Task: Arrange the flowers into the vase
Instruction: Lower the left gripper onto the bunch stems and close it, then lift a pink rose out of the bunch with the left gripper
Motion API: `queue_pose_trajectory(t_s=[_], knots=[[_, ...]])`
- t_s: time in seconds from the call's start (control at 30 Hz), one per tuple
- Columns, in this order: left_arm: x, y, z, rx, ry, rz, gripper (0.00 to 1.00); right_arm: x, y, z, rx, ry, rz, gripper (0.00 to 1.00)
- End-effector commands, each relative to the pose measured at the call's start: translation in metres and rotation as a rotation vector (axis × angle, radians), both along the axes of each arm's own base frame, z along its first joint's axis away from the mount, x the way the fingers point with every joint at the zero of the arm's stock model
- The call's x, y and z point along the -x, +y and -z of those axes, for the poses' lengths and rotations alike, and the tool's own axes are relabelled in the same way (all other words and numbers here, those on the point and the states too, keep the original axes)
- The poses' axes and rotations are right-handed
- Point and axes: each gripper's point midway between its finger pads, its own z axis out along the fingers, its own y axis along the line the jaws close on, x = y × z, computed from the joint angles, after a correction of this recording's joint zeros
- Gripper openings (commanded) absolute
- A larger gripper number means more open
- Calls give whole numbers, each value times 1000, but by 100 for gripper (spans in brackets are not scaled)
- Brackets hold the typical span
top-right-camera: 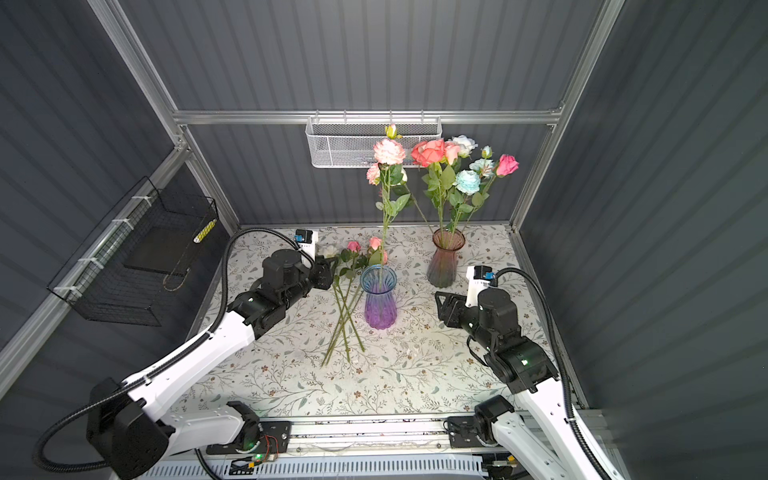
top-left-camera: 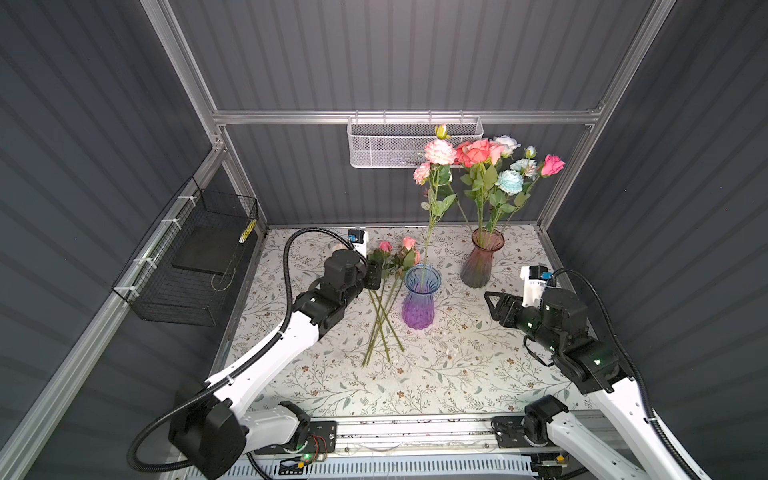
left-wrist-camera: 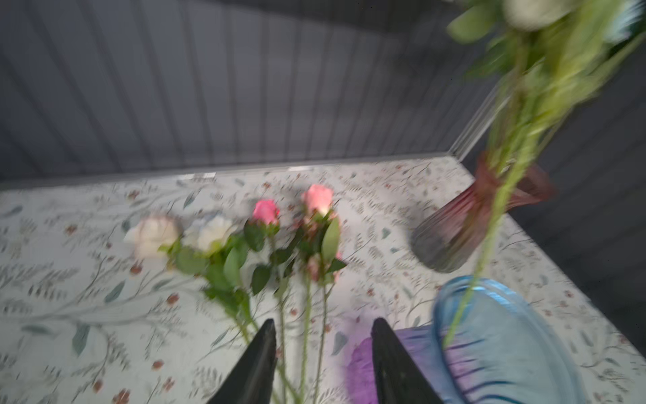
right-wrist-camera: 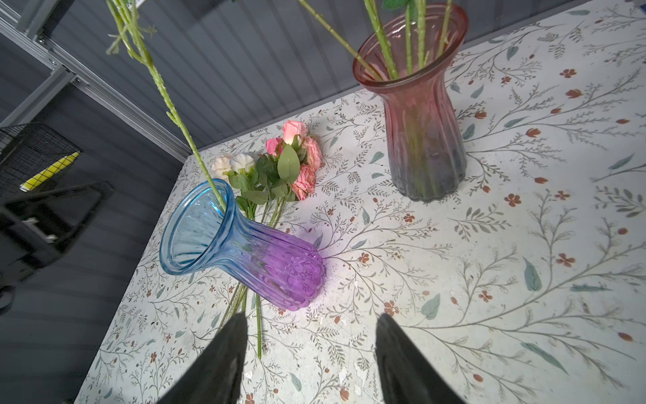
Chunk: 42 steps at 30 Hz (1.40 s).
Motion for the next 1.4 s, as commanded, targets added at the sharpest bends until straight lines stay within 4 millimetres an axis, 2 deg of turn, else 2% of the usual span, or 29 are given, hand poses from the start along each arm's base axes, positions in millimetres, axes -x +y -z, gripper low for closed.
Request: queue_pose_trajectory(t_s=[0.0, 0.1, 0.2, 0.3, 0.4, 0.5, 0.6, 0.83, 1.23, 1.3, 1.37], knots=[[13, 5, 74, -87, 308, 18, 42, -2, 3, 9, 7, 14, -8, 60], [10, -15, 108, -128, 443, 105, 33, -5, 6, 15, 0, 32, -13, 60], [6, -38, 129, -105, 511, 196, 28, -5, 8, 17, 1, 41, -20, 59], [-1, -47, 150, -120, 588, 207, 24, -5, 6, 17, 11, 43, -18, 59], [-6, -58, 164, -126, 638, 236, 21, -4, 5, 18, 22, 49, -14, 59], [-9, -56, 176, -170, 654, 223, 21, -3, 4, 19, 27, 55, -13, 59], [-22, -52, 173, -207, 623, 187, 19, -2, 3, 19, 28, 54, -9, 59], [-21, -60, 190, -193, 655, 222, 19, -3, 3, 21, 28, 58, -7, 60], [-22, -60, 218, -222, 691, 210, 24, -2, 1, 25, 29, 63, 2, 60], [-22, -61, 222, -223, 696, 208, 20, -1, 1, 25, 28, 62, 2, 61], [-25, -62, 221, -207, 687, 202, 11, 0, 0, 24, 28, 61, 2, 60]])
